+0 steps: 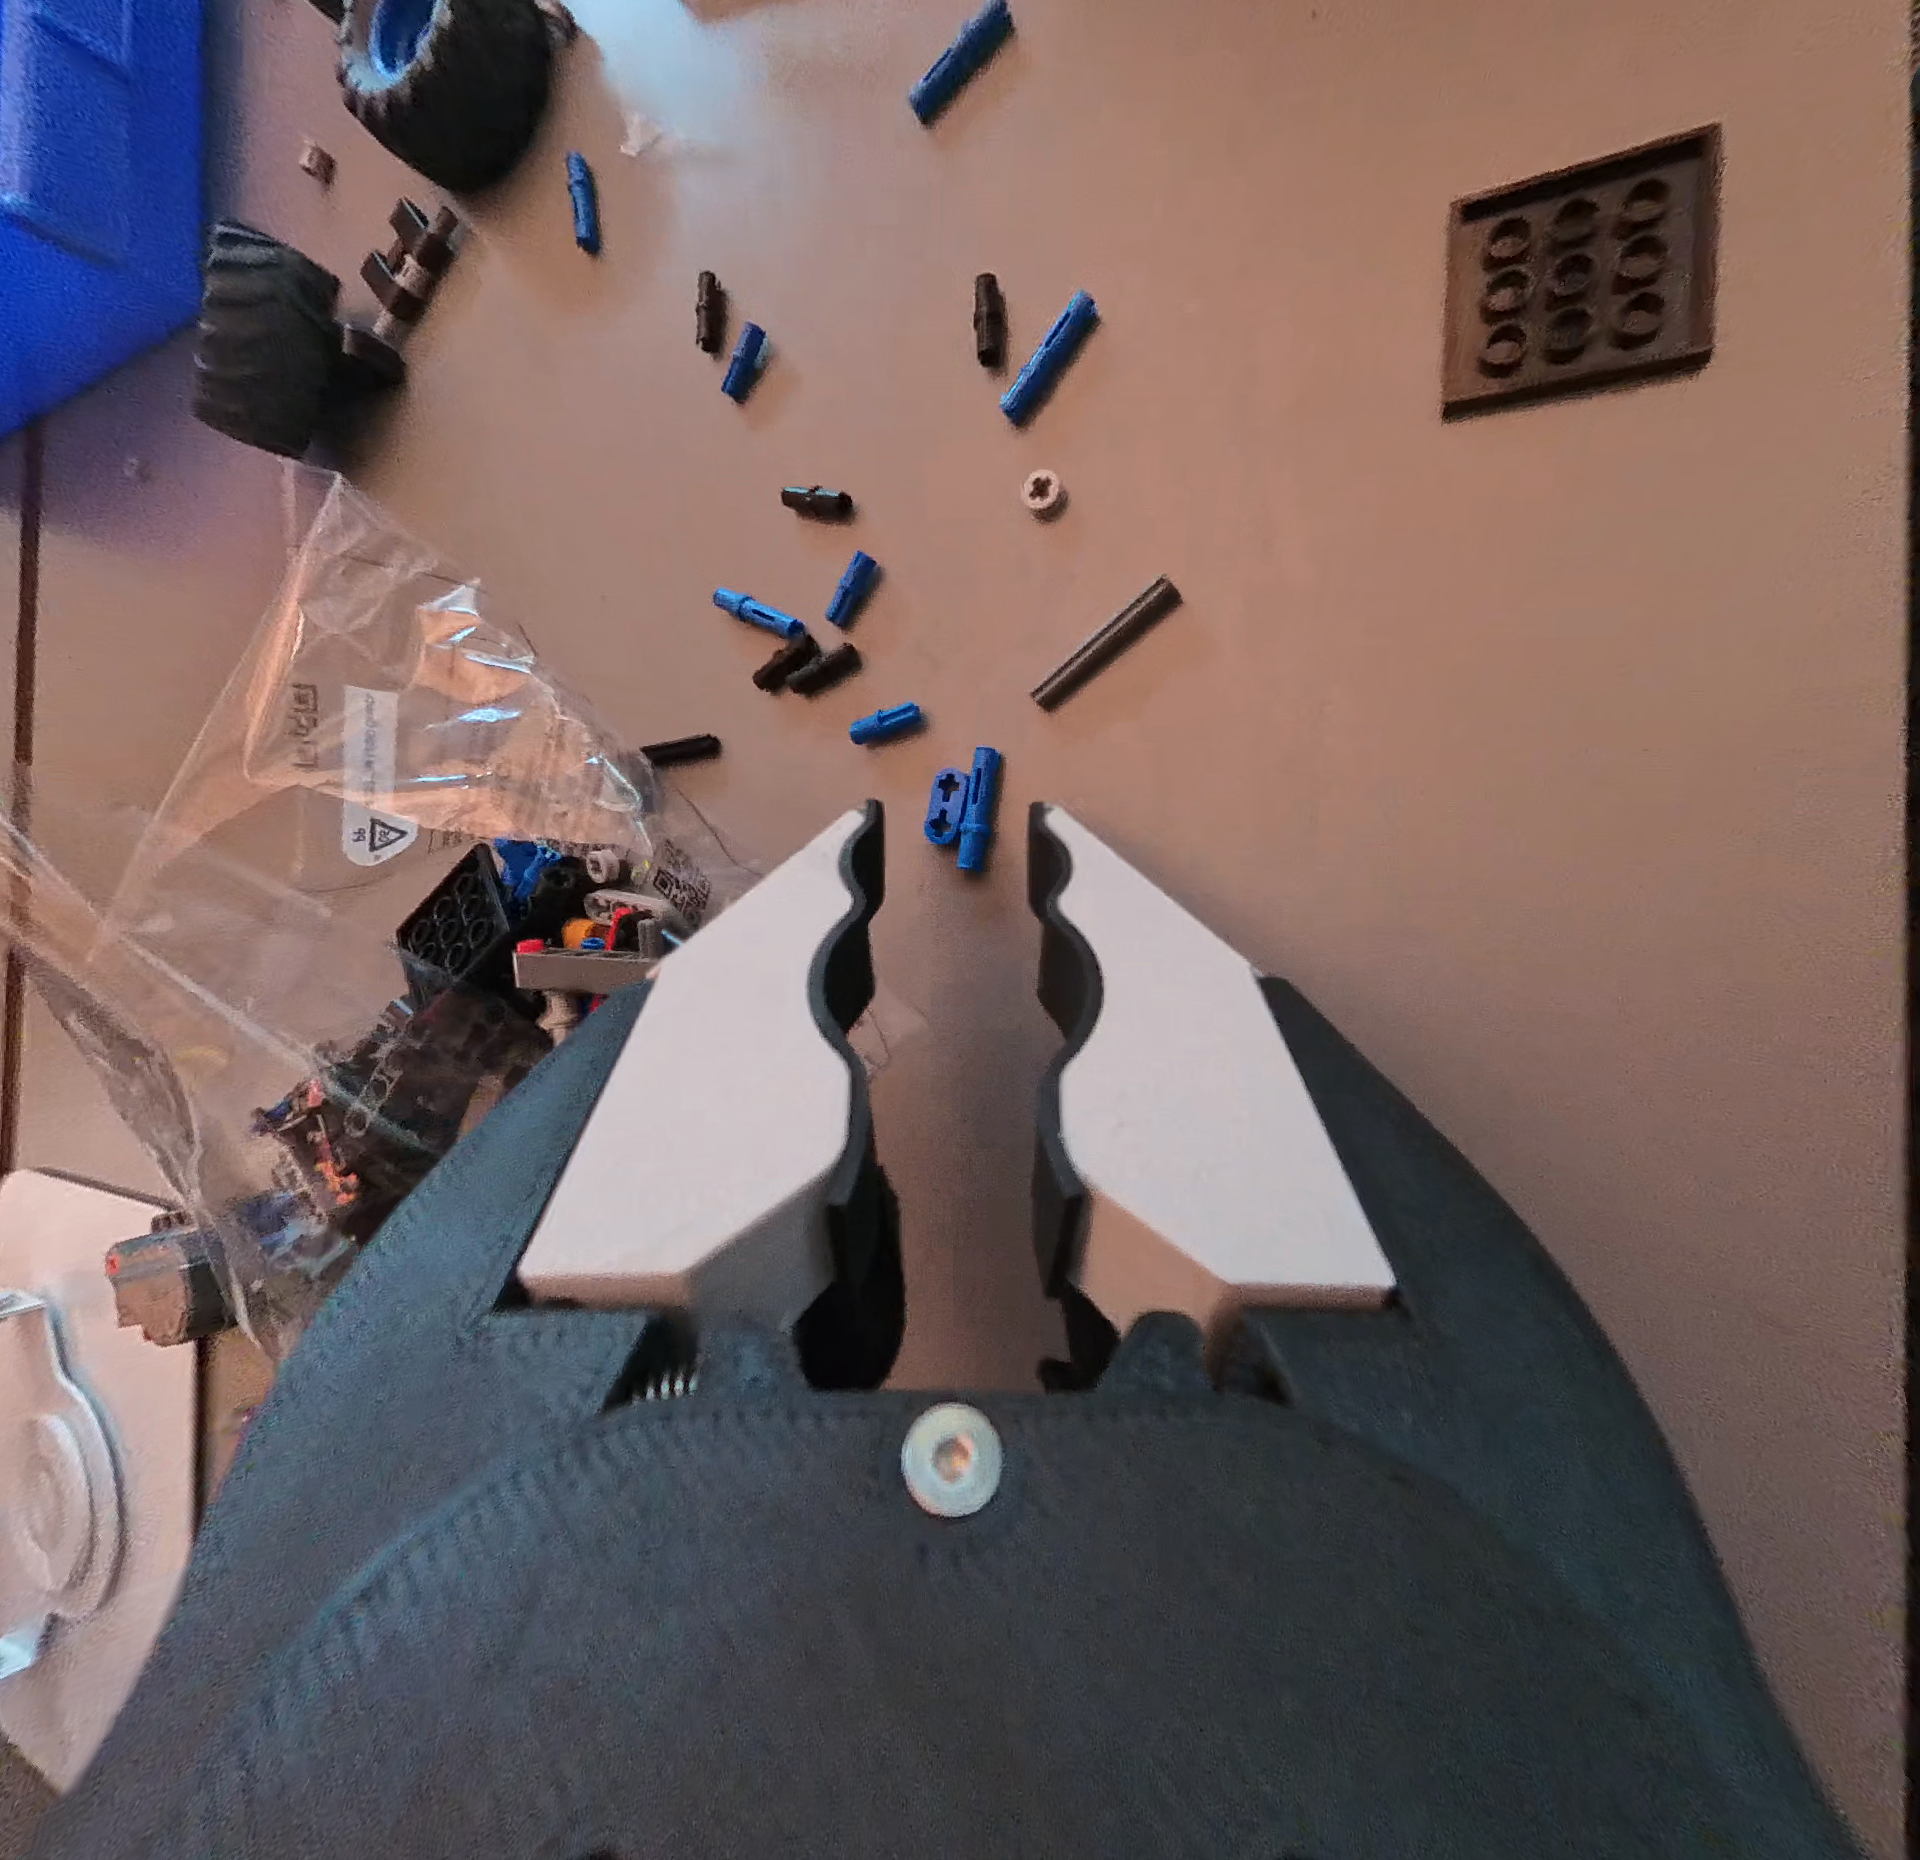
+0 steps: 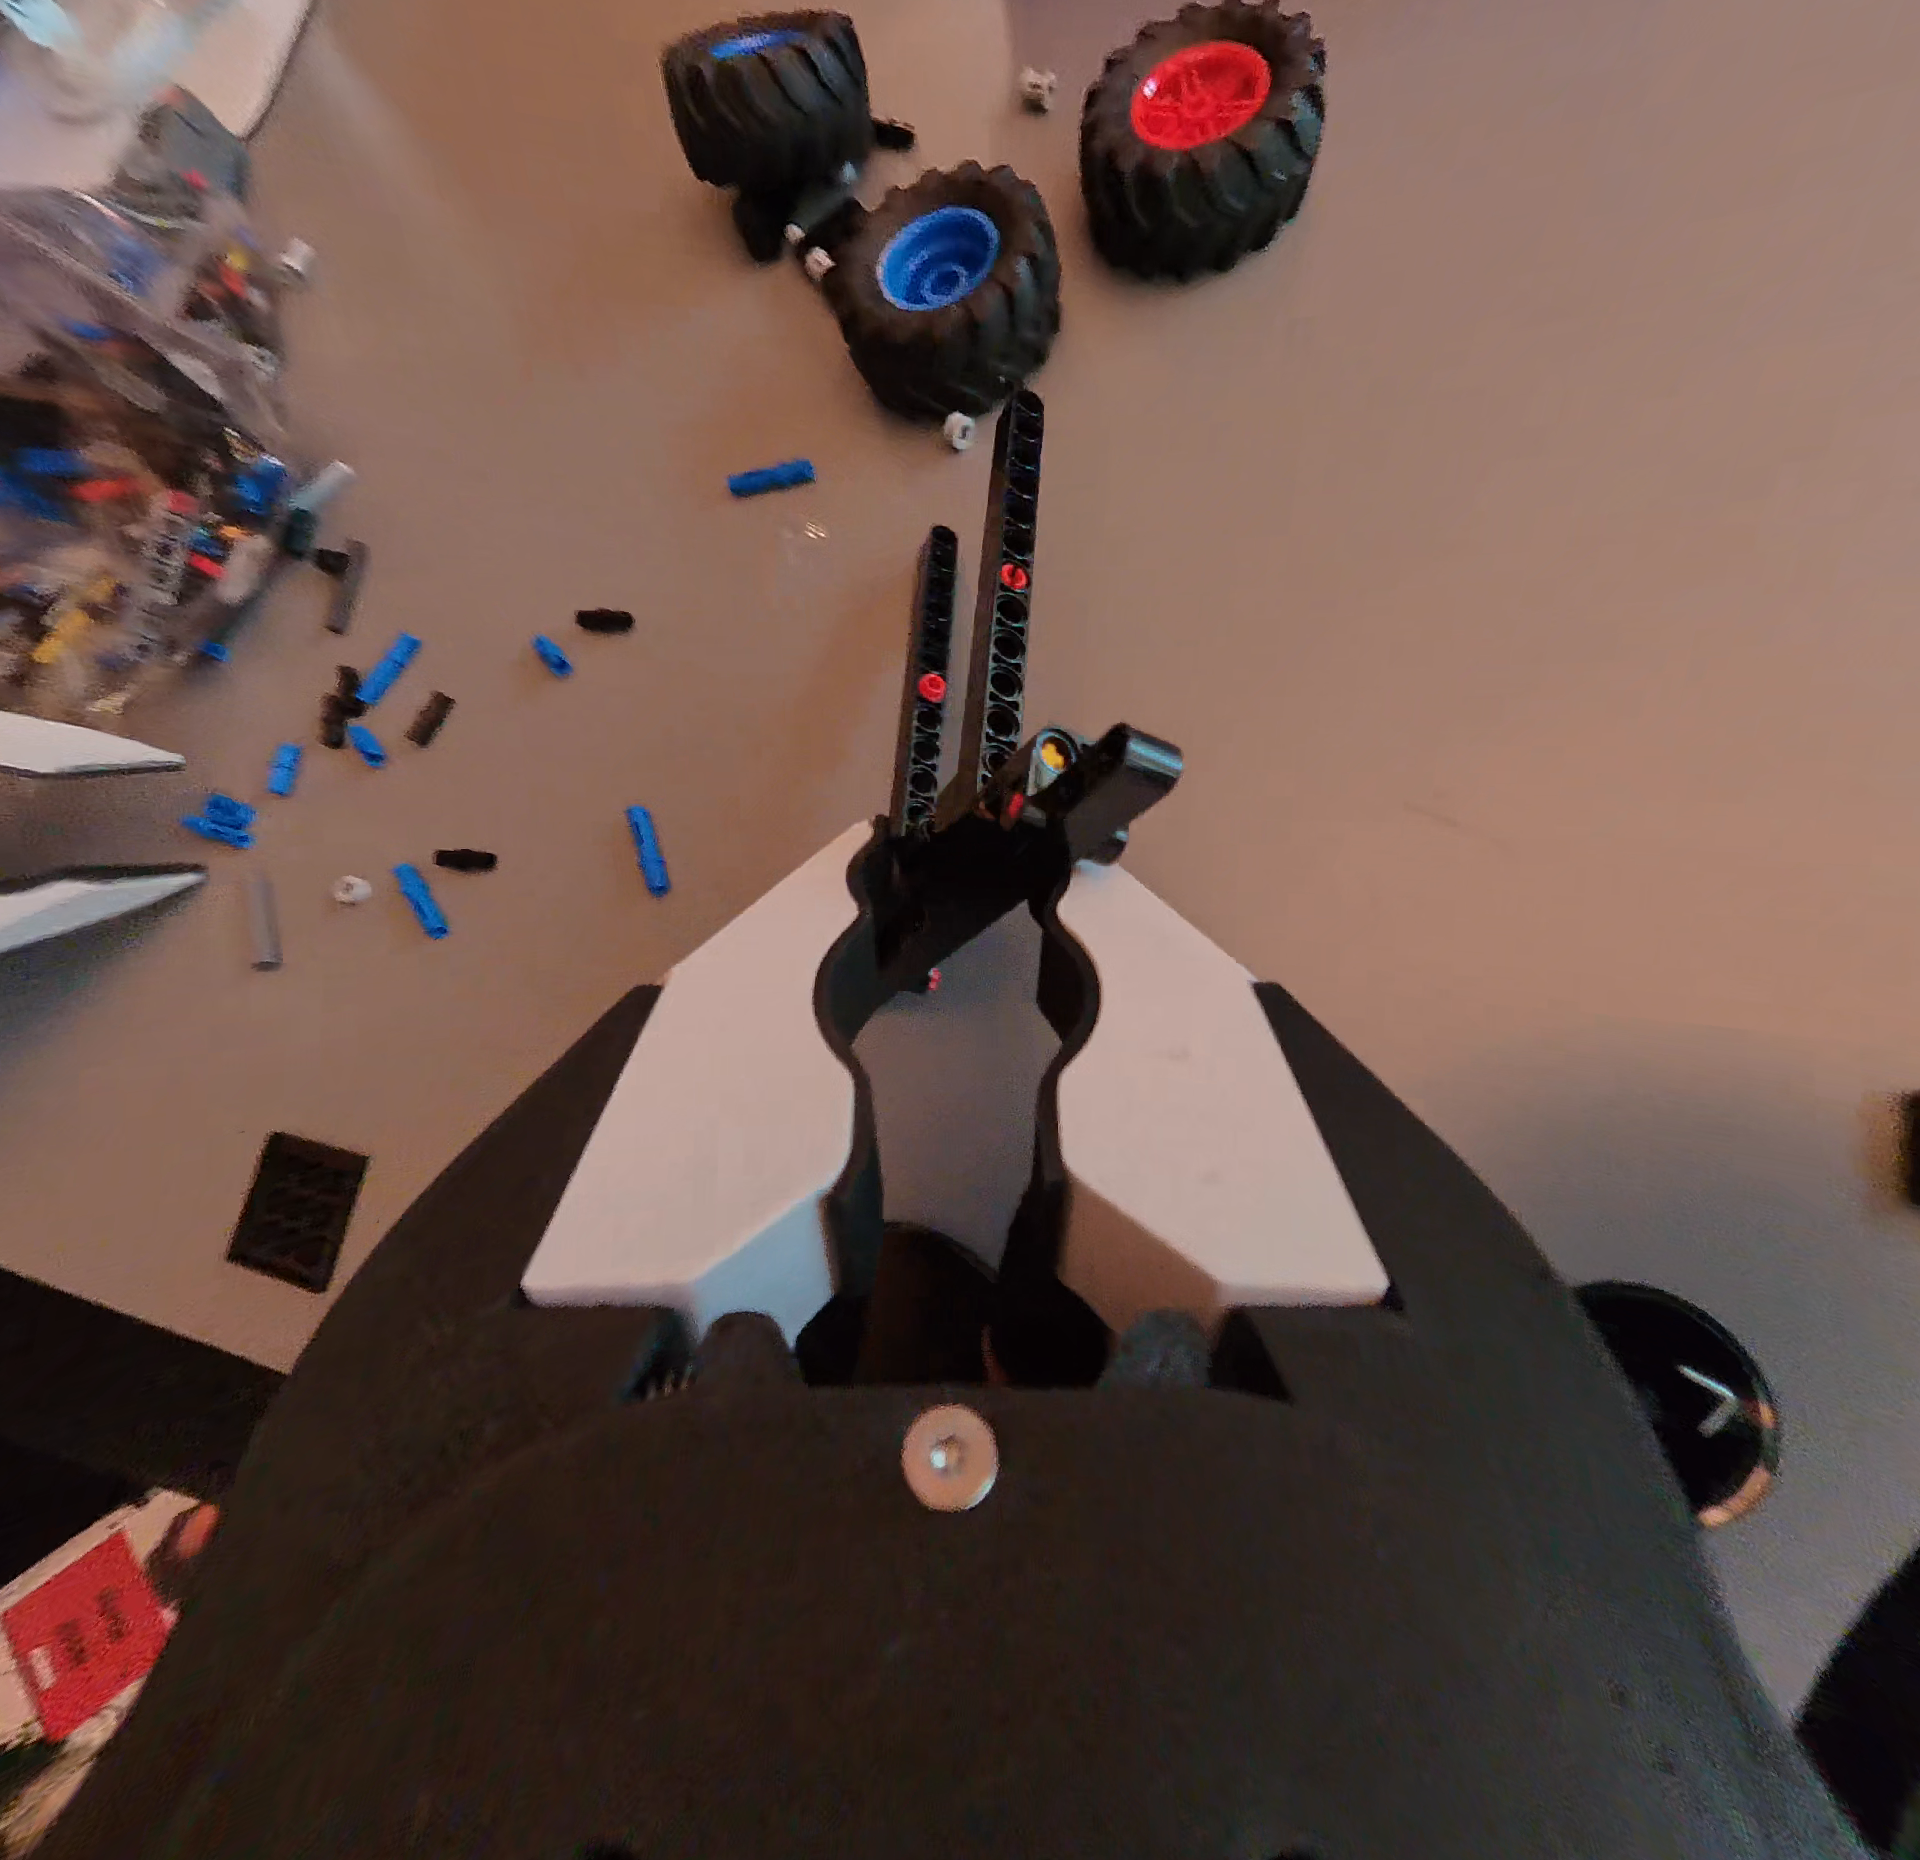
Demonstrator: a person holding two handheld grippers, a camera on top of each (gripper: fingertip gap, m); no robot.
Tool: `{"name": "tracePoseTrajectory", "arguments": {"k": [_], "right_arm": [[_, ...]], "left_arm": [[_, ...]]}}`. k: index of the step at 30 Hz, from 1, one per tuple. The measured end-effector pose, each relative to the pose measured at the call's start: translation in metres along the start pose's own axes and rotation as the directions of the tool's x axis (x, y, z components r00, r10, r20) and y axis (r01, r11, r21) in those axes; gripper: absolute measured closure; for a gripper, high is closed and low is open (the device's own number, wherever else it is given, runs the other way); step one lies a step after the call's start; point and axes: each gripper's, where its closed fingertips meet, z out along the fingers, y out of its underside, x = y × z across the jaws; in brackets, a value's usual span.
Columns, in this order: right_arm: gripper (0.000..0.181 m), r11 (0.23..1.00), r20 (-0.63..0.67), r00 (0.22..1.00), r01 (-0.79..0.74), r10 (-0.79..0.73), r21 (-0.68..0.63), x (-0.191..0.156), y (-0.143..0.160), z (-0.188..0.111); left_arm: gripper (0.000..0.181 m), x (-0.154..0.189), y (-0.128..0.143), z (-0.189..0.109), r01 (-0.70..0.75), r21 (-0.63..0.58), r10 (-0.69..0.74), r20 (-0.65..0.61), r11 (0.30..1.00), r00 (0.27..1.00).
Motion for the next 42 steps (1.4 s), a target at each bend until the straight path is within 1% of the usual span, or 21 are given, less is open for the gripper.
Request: {"name": "tracePoseTrajectory", "arguments": {"k": [3, 5, 9, 13, 15, 19, 22, 25, 29, 30, 34, 36, 37, 39, 40, 42], "right_arm": [[0.154, 0.999, -0.051, 0.998, 0.047, -0.048, -0.020, 0.001, 0.002, -0.004], [0.154, 0.997, -0.079, 0.994, 0.075, -0.076, -0.012, 0.000, 0.000, -0.009], [0.154, 0.994, -0.115, 0.988, 0.108, -0.106, 0.015, -0.003, -0.005, -0.020], [0.157, 0.988, -0.120, 0.984, 0.143, -0.135, 0.057, -0.011, -0.011, -0.033], [0.156, 0.985, -0.127, 0.980, 0.160, -0.151, 0.058, -0.014, -0.012, -0.035], [0.156, 0.983, -0.119, 0.979, 0.174, -0.167, 0.053, -0.020, -0.010, -0.033], [0.155, 0.984, -0.116, 0.979, 0.172, -0.165, 0.052, -0.018, -0.007, -0.033], [0.145, 0.987, -0.084, 0.984, 0.158, -0.156, 0.019, -0.019, 0.001, -0.029], [0.127, 0.982, -0.069, 0.981, 0.181, -0.183, -0.046, -0.022, 0.012, -0.024], [0.124, 0.978, -0.073, 0.977, 0.198, -0.202, -0.068, -0.022, 0.015, -0.025], [0.128, 0.953, -0.098, 0.949, 0.295, -0.301, -0.065, -0.031, 0.012, -0.036], [0.129, 0.946, -0.123, 0.941, 0.304, -0.316, -0.108, -0.028, 0.015, -0.038], [0.131, 0.945, -0.123, 0.939, 0.307, -0.320, -0.116, -0.027, 0.015, -0.038], [0.135, 0.951, -0.096, 0.948, 0.295, -0.303, -0.088, -0.031, 0.011, -0.038], [0.137, 0.951, -0.103, 0.948, 0.291, -0.302, -0.107, -0.029, 0.014, -0.037], [0.134, 0.952, -0.115, 0.955, 0.249, -0.272, -0.178, -0.017, 0.025, -0.032]], "left_arm": [[0.166, 0.000, 0.001, 0.004, 0.032, -0.008, -0.033, -0.034, 0.999, 0.999], [0.177, 0.001, 0.000, 0.007, 0.042, -0.005, -0.042, -0.059, 0.999, 0.997], [0.178, 0.000, -0.002, 0.009, 0.052, 0.002, -0.052, -0.072, 0.999, 0.996], [0.179, 0.000, 0.000, 0.006, 0.044, 0.010, -0.043, -0.049, 0.999, 0.998], [0.180, -0.001, 0.001, 0.005, 0.045, 0.018, -0.045, -0.029, 0.999, 0.999], [0.180, -0.003, -0.002, -0.011, 0.056, 0.072, -0.058, 0.018, 0.996, 0.998], [0.180, -0.017, -0.007, -0.032, 0.076, 0.134, -0.087, 0.076, 0.988, 0.993], [0.181, -0.044, -0.007, -0.046, 0.129, 0.172, -0.152, 0.132, 0.977, 0.979], [0.180, -0.068, 0.024, -0.029, 0.213, 0.067, -0.221, 0.158, 0.975, 0.962], [0.179, -0.071, 0.029, -0.026, 0.208, 0.050, -0.213, 0.178, 0.977, 0.961], [0.165, -0.076, 0.029, -0.030, 0.202, 0.081, -0.215, 0.233, 0.976, 0.948], [0.156, -0.075, 0.030, -0.031, 0.184, 0.072, -0.197, 0.239, 0.980, 0.951], [0.153, -0.072, 0.026, -0.034, 0.168, 0.086, -0.184, 0.238, 0.982, 0.954], [0.155, -0.064, 0.014, -0.040, 0.125, 0.107, -0.146, 0.224, 0.986, 0.964], [0.157, -0.054, 0.006, -0.041, 0.094, 0.114, -0.114, 0.187, 0.989, 0.976], [0.161, -0.034, -0.006, -0.037, 0.020, 0.110, -0.033, 0.120, 0.994, 0.992]]}}
